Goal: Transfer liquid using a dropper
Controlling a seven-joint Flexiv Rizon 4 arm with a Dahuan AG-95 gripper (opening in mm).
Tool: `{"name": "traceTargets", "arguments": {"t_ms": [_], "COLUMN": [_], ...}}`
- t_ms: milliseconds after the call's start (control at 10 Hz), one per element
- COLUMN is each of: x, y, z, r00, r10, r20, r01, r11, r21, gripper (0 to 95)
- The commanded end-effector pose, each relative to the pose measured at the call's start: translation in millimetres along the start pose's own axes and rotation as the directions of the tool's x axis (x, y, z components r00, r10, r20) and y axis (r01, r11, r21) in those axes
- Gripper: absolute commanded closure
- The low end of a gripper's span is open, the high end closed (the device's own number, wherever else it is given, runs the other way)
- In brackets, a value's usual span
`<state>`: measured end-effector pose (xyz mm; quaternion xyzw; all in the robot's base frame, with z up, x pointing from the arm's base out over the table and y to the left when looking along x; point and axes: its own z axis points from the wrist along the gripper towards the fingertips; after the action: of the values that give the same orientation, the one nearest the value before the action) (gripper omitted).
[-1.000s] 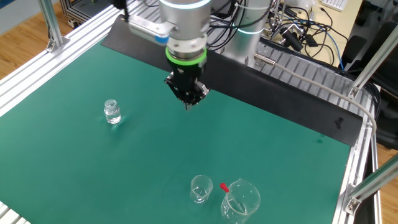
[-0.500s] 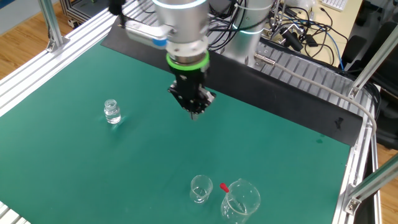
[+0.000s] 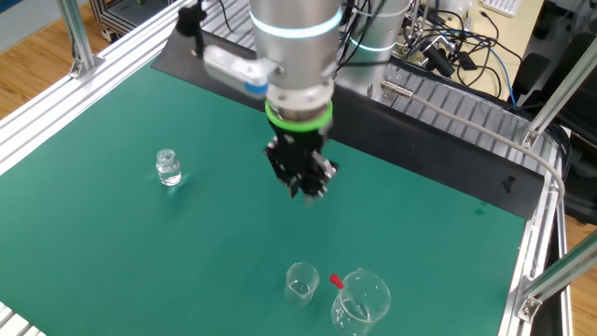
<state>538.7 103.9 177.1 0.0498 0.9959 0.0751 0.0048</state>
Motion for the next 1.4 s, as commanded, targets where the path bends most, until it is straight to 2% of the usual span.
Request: {"name": "traceTargets", "arguments": {"t_ms": [100,400,600,700,800,900,1000,1100,1200,1300,1400], "x": [1.1,2.1,-3.5,-5.6,-5.5,-5.5,-5.5,-5.5,-5.5,-5.5,-5.5], "y": [18.3,35.7,37.5,37.1,37.0,37.0,37.0,37.0,37.0,37.0,37.0], "z": [2.0,11.2,17.1,19.8,21.0,21.0,21.0,21.0,21.0,21.0,21.0], "r00": [1.000,0.999,1.000,1.000,0.999,0.999,0.999,0.999,1.000,1.000,0.999], "r10": [0.014,0.032,0.015,0.015,0.036,0.043,0.033,0.019,0.006,-0.016,-0.040], "r20": [0.003,0.006,0.000,-0.008,-0.007,-0.006,-0.027,-0.034,-0.018,-0.011,-0.017], "r01": [-0.015,-0.032,-0.015,-0.015,-0.036,-0.043,-0.032,-0.018,-0.005,0.017,0.042], "r11": [1.000,0.999,1.000,1.000,0.999,0.999,0.999,1.000,0.997,0.995,0.994], "r21": [0.007,0.002,-0.003,0.001,0.001,0.008,0.014,0.021,0.076,0.102,0.103], "gripper": [57.0,57.0,57.0,76.0,57.0,57.0,57.0,57.0,57.0,38.0,38.0]}}
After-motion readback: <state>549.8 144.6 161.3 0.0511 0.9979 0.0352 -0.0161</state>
